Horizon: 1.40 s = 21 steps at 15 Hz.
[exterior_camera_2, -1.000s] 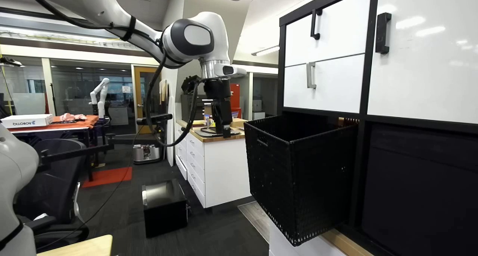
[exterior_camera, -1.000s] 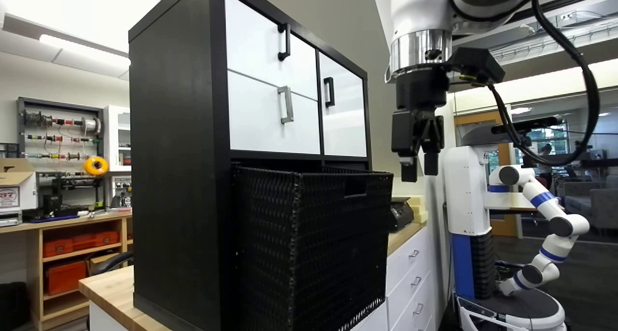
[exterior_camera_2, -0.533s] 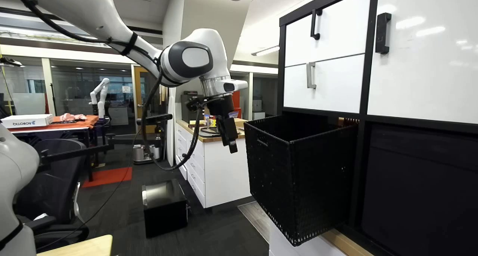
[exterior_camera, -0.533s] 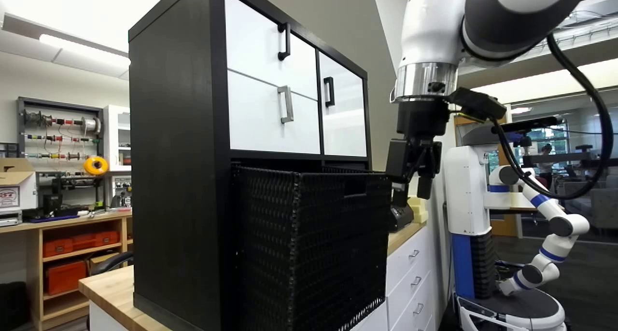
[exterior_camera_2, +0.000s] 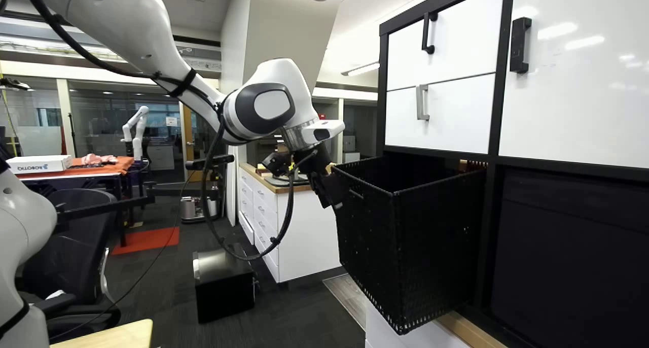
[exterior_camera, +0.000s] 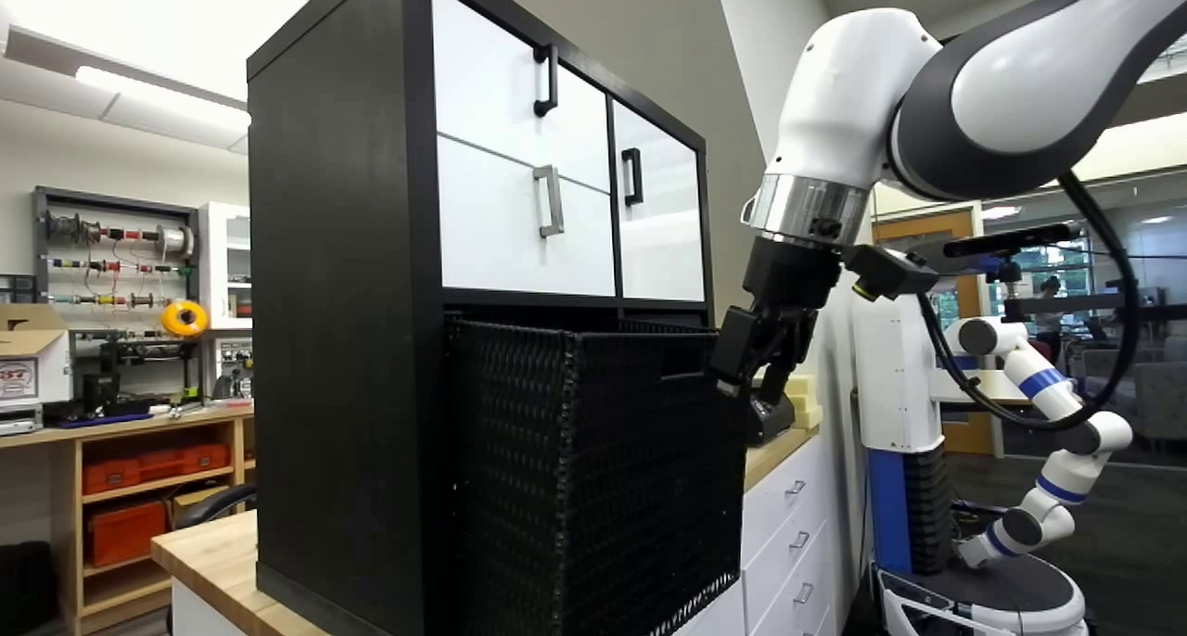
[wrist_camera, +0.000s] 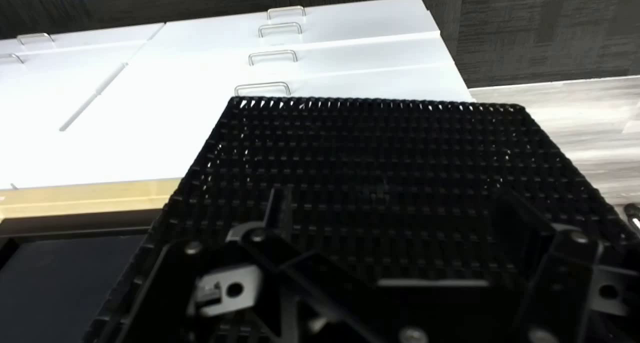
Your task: Push the storage basket into the shelf
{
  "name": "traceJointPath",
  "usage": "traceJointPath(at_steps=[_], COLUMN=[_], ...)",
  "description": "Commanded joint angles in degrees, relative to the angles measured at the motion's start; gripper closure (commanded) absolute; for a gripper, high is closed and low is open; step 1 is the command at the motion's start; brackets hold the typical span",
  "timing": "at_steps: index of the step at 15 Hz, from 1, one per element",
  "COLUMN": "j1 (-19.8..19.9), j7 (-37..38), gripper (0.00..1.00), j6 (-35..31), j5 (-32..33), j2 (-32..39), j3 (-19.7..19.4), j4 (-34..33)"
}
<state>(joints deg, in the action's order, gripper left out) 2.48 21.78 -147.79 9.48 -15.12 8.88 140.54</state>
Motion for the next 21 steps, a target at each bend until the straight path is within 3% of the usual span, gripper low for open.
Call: traceJointPath(at_steps=[1,7,21], j1=[2.01,4.19,2.68], j7=[2.06,3.95,3.41], gripper=[0.0,0.0,0.0], j6=[-7.87,-14.18,-13.32], j5=[4.37,9.74,15.17], j2=[4.92,14.81,31.22], j3=[-0.06,-0.9,-3.02], j4=[-1.21,-7.59,-29.04])
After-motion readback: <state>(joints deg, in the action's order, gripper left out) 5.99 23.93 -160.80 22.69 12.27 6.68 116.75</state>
